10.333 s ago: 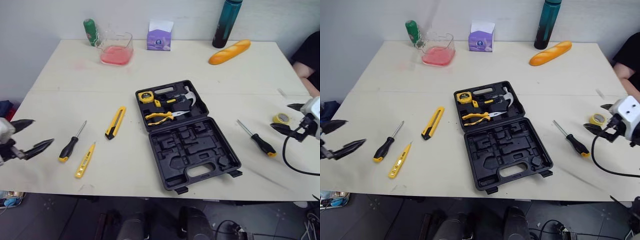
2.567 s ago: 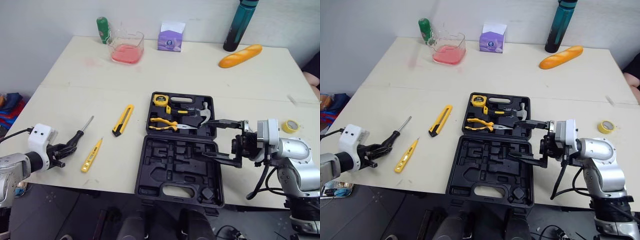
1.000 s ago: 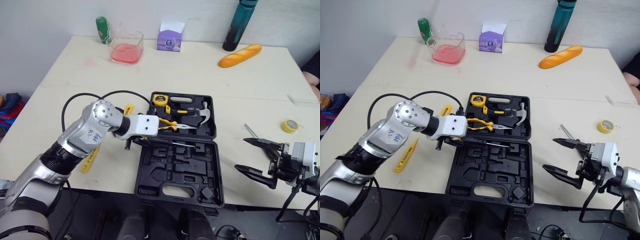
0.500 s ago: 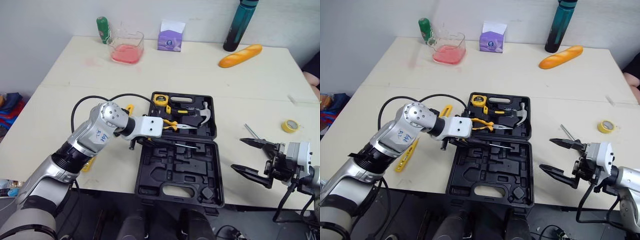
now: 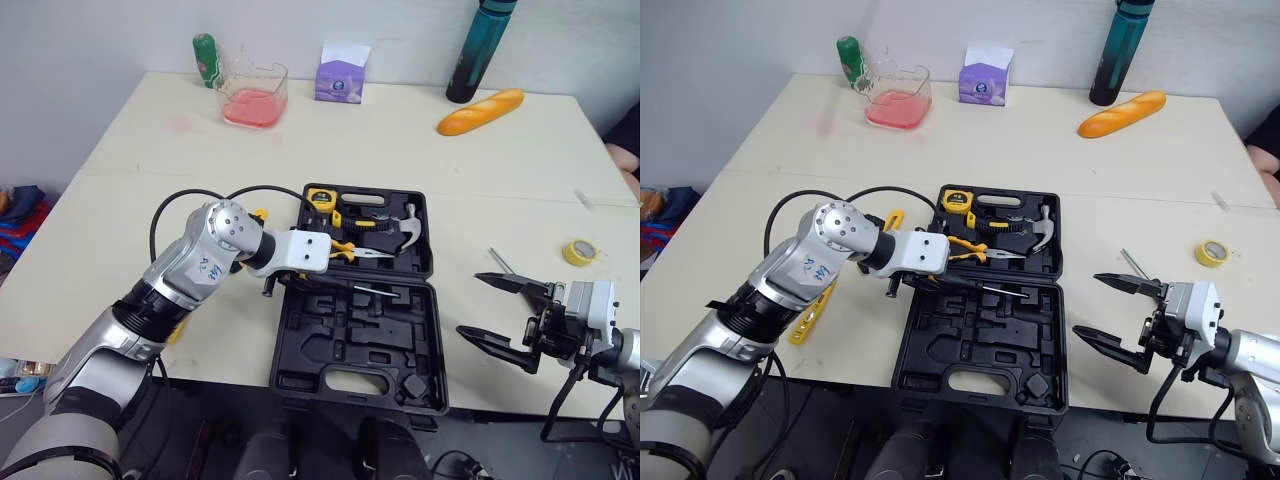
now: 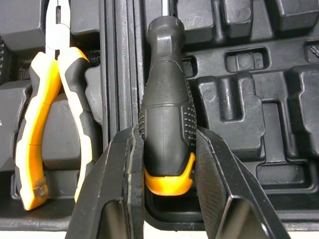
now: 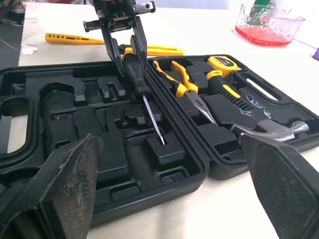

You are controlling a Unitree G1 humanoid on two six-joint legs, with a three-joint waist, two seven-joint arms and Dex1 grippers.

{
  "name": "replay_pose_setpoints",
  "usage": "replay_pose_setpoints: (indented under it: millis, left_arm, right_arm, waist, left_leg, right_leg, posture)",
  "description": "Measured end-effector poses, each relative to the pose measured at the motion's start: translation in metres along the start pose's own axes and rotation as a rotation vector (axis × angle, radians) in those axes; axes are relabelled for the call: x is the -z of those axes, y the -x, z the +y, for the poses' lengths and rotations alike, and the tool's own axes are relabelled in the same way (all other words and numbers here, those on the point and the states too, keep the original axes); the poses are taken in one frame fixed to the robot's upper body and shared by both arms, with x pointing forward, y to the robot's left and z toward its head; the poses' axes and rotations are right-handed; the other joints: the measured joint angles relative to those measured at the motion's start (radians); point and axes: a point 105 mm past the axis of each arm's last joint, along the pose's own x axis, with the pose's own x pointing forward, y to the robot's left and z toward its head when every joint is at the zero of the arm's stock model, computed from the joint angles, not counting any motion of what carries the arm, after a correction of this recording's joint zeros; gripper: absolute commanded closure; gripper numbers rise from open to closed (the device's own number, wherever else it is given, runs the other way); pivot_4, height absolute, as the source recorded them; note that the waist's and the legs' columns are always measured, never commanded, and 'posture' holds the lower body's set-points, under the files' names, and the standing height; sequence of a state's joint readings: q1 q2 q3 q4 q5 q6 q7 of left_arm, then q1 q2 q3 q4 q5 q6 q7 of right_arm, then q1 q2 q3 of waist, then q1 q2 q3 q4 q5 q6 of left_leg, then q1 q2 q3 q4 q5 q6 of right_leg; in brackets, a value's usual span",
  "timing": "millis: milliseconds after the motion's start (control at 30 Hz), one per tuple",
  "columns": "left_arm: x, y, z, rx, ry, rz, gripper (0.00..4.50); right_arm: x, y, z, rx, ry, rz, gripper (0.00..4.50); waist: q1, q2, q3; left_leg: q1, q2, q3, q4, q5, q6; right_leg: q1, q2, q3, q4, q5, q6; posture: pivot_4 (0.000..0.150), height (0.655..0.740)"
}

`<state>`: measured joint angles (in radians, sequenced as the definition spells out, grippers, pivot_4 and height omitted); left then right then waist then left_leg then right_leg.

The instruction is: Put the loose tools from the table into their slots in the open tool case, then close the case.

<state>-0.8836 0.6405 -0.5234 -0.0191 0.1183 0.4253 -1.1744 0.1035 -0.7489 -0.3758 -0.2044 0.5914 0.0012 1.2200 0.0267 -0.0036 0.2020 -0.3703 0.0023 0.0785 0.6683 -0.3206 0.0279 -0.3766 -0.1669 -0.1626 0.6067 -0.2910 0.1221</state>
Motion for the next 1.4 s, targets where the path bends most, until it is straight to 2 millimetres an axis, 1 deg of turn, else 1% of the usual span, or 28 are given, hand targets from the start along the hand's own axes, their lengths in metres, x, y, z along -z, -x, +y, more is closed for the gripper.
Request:
replay_pose_setpoints:
  millis: [67, 133, 167, 233, 333, 467, 633, 700, 767, 867, 933, 1000, 1033, 1167, 1300, 1400]
  left_arm:
    - [-0.001, -0.001, 0.0, 0.002, -0.004, -0.006, 3.54]
    - [-0.002, -0.001, -0.001, 0.015, -0.006, -0.011, 2.52]
    - [-0.001, 0.0, -0.003, 0.026, -0.01, -0.01, 2.31]
    - [-0.004, -0.001, -0.002, 0.021, -0.021, -0.027, 1.35]
    - [-0.013, 0.0, 0.002, -0.006, -0.035, -0.074, 1.35]
    - [-0.017, 0.009, 0.007, -0.037, -0.024, -0.128, 1.35]
    - [-0.015, 0.014, 0.0, -0.015, -0.002, -0.201, 1.35]
    - [-0.012, 0.021, -0.002, -0.012, 0.003, -0.227, 1.35]
    - [-0.015, 0.031, 0.001, -0.033, 0.008, -0.287, 1.35]
    - [-0.026, 0.039, 0.006, -0.068, 0.018, -0.394, 2.11]
    - [-0.029, 0.035, 0.001, -0.059, 0.08, -0.489, 3.03]
    - [-0.027, 0.027, -0.005, -0.039, 0.134, -0.522, 3.95]
    - [-0.027, 0.024, -0.004, -0.044, 0.155, -0.535, 4.46]
    - [-0.029, 0.014, -0.001, -0.072, 0.192, -0.555, 4.49]
    - [-0.023, -0.01, -0.01, -0.051, 0.23, -0.503, 4.49]
    - [-0.02, -0.019, -0.011, -0.049, 0.257, -0.485, 4.49]
  right_arm:
    - [-0.001, -0.001, 0.0, 0.002, 0.005, -0.002, 0.0]
    - [-0.004, -0.002, 0.001, 0.0, 0.012, -0.005, 0.0]
    - [-0.005, -0.003, 0.001, -0.001, 0.017, -0.007, 0.0]
    - [-0.006, -0.004, 0.001, 0.002, 0.011, -0.004, 0.0]
    - [-0.009, -0.006, 0.001, 0.002, 0.015, -0.006, 0.0]
    - [-0.009, -0.007, 0.001, 0.008, 0.01, -0.004, 0.0]
    - [-0.009, -0.007, 0.0, 0.015, 0.008, -0.004, 0.0]
    - [-0.009, -0.007, 0.0, 0.017, 0.007, -0.003, 0.0]
    - [-0.009, -0.007, 0.0, 0.022, 0.003, -0.003, 0.0]
    - [-0.008, -0.007, -0.001, 0.028, -0.001, -0.002, 0.0]
    - [-0.008, -0.006, -0.001, 0.031, -0.004, 0.001, 0.0]
    - [-0.006, -0.005, 0.0, 0.033, -0.01, 0.005, 0.0]
    - [-0.005, -0.004, 0.001, 0.037, -0.014, 0.008, 0.0]
    - [-0.004, -0.003, 0.002, 0.041, -0.013, 0.011, 0.0]
    - [-0.005, 0.001, 0.001, 0.05, -0.003, 0.014, 0.0]
    - [-0.005, 0.001, 0.001, 0.048, 0.007, 0.013, 0.0]
  waist:
    - [0.0, 0.0, 0.0]
    - [0.001, 0.0, 0.0]
    - [0.001, 0.0, 0.0]
    - [0.001, 0.0, 0.0]
    - [0.001, 0.0, 0.0]
    - [-0.003, 0.0, 0.0]
    - [-0.001, 0.0, 0.0]
    - [-0.002, 0.0, 0.0]
    - [-0.001, 0.0, 0.0]
    - [0.0, 0.0, 0.0]
    - [0.0, 0.0, 0.0]
    - [0.0, 0.0, 0.0]
    - [0.0, 0.0, 0.0]
    - [0.0, 0.0, 0.0]
    - [0.0, 0.0, 0.0]
    - [-0.002, 0.0, 0.0]
  left_leg:
    - [0.0, 0.0, 0.0, 0.0, 0.0, 0.0]
    - [0.0, 0.0, 0.0, 0.0, 0.0, 0.0]
    - [0.0, 0.0, 0.0, 0.0, 0.0, 0.0]
    - [0.0, 0.0, 0.0, 0.0, 0.0, 0.0]
    - [-0.001, 0.0, 0.0, 0.001, 0.0, 0.0]
    - [0.0, 0.0, 0.0, 0.001, 0.0, 0.0]
    - [0.0, 0.0, 0.0, 0.001, 0.0, 0.0]
    - [0.0, 0.0, 0.0, 0.001, 0.0, 0.0]
    - [0.0, 0.0, 0.0, 0.001, 0.0, 0.0]
    - [0.0, 0.0, -0.001, 0.002, 0.0, 0.001]
    - [0.0, 0.0, -0.001, 0.002, -0.001, 0.001]
    - [-0.001, 0.0, -0.001, 0.003, -0.001, 0.001]
    - [-0.001, 0.0, -0.001, 0.003, -0.001, 0.001]
    - [0.0, 0.0, -0.001, 0.004, -0.001, 0.001]
    - [-0.001, 0.0, -0.001, 0.004, -0.001, 0.001]
    - [0.0, 0.0, -0.001, 0.005, -0.001, 0.001]
  right_leg:
    - [0.0, 0.0, 0.0, 0.0, 0.0, 0.0]
    - [0.0, 0.0, 0.0, 0.0, 0.0, 0.0]
    - [0.0, 0.0, 0.0, 0.0, 0.0, 0.0]
    - [0.0, 0.0, 0.0, 0.0, 0.0, 0.0]
    - [0.0, 0.0, 0.0, 0.0, 0.0, 0.0]
    - [0.0, 0.0, 0.0, 0.0, 0.0, 0.0]
    - [0.0, 0.0, 0.0, 0.001, 0.0, 0.0]
    - [0.0, 0.0, 0.0, 0.0, 0.0, 0.0]
    - [0.0, 0.0, 0.0, 0.001, 0.0, 0.0]
    - [0.0, -0.001, 0.0, 0.001, 0.0, 0.0]
    - [0.001, -0.001, 0.0, 0.001, 0.0, 0.0]
    - [0.001, -0.001, 0.0, 0.001, 0.0, 0.0]
    - [0.001, -0.001, 0.0, 0.001, 0.0, 0.0]
    - [0.001, -0.001, 0.0, 0.002, 0.0, 0.0]
    - [0.001, -0.001, 0.0, 0.002, 0.0, 0.0]
    - [0.001, 0.0, 0.0, 0.002, 0.0, 0.0]
  posture:
    - [0.15, 0.74]
    - [0.15, 0.74]
    - [0.15, 0.74]
    - [0.15, 0.74]
    - [0.15, 0.74]
    - [0.15, 0.74]
    - [0.15, 0.74]
    - [0.15, 0.74]
    - [0.15, 0.74]
    - [0.15, 0.74]
    - [0.15, 0.74]
    - [0.15, 0.74]
    - [0.15, 0.74]
    - [0.15, 0.74]
    - [0.15, 0.74]
    - [0.15, 0.74]
